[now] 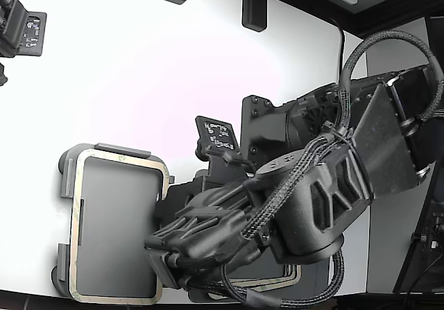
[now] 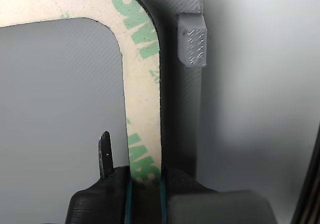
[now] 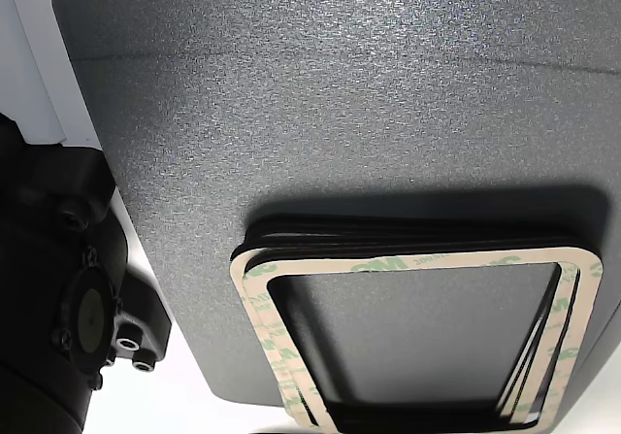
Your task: Grab top frame and put it into gray box.
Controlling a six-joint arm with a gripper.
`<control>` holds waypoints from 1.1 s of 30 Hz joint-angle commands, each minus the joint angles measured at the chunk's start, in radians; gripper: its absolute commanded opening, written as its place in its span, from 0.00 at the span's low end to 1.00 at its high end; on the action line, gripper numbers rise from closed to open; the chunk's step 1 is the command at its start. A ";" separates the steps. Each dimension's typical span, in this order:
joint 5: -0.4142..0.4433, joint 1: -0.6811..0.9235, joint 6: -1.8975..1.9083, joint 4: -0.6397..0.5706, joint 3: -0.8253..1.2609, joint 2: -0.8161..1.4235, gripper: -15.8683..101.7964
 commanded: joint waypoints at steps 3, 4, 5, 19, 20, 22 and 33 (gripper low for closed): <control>-0.005 -0.018 0.000 0.011 -0.021 0.020 0.03; -0.006 -0.018 0.002 0.011 -0.021 0.020 0.03; -0.008 -0.018 0.002 0.011 -0.020 0.020 0.03; -0.017 -0.029 -0.009 0.011 0.000 0.038 0.03; -0.017 -0.031 -0.011 0.011 0.000 0.041 0.03; -0.018 -0.032 -0.014 0.011 0.002 0.046 0.03; -0.029 -0.037 -0.029 0.011 0.002 0.032 0.03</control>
